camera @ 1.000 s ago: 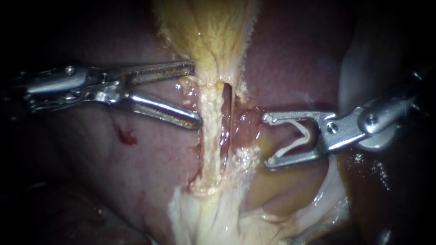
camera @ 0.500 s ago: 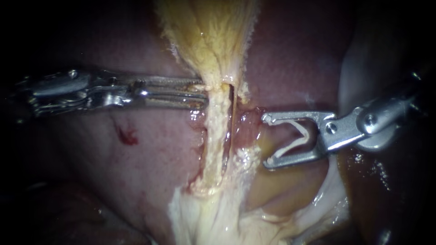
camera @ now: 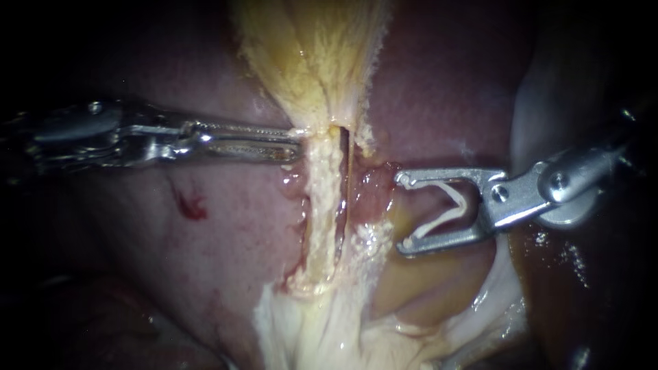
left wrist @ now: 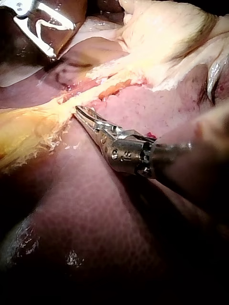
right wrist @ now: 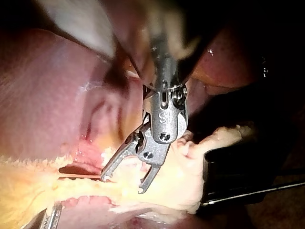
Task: Grabbing gallbladder
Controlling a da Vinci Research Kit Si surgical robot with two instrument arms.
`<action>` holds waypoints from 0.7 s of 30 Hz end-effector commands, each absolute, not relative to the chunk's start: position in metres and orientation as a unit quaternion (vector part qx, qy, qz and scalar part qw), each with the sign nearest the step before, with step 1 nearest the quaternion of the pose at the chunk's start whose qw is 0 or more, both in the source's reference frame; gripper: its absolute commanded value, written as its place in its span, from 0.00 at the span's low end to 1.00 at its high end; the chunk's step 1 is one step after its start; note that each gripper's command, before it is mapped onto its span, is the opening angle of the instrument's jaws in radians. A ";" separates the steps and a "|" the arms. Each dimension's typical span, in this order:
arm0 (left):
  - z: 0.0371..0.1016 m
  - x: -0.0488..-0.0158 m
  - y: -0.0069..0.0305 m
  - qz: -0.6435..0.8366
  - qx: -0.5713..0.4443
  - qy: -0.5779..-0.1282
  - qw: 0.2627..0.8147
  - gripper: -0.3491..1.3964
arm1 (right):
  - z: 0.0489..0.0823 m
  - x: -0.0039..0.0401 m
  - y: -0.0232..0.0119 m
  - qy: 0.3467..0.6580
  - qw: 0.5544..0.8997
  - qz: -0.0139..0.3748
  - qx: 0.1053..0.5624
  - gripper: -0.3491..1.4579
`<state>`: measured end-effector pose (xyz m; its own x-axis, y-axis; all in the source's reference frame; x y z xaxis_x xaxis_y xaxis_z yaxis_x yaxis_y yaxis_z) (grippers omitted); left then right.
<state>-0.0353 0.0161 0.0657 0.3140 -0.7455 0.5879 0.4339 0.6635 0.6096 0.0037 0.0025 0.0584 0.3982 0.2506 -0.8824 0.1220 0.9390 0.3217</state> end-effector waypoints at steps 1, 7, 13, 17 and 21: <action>0.0652 -0.0351 0.0161 -0.371 0.175 -0.453 0.792 0.00 | 0.0583 0.0036 0.0025 0.547 0.819 0.039 0.170 0.47; 0.0622 -0.0331 0.0170 -0.372 0.184 -0.453 0.789 0.00 | 0.0583 0.0036 0.0025 0.547 0.819 0.039 0.170 0.47; 0.0593 -0.0306 0.0180 -0.379 0.183 -0.454 0.785 0.00 | 0.0583 0.0035 0.0025 0.547 0.818 0.039 0.171 0.47; 0.0576 -0.0297 0.0189 -0.388 0.181 -0.460 0.778 0.00 | 0.0583 0.0035 0.0025 0.547 0.819 0.039 0.170 0.46; 0.0570 -0.0296 0.0192 -0.395 0.180 -0.461 0.774 0.00 | 0.0583 0.0035 0.0025 0.547 0.819 0.039 0.171 0.46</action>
<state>-0.0296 0.0192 0.0571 0.2613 -0.7784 0.5708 0.4460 0.6218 0.6438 0.0035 0.0025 0.0583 0.3980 0.2500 -0.8827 0.1232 0.9389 0.3215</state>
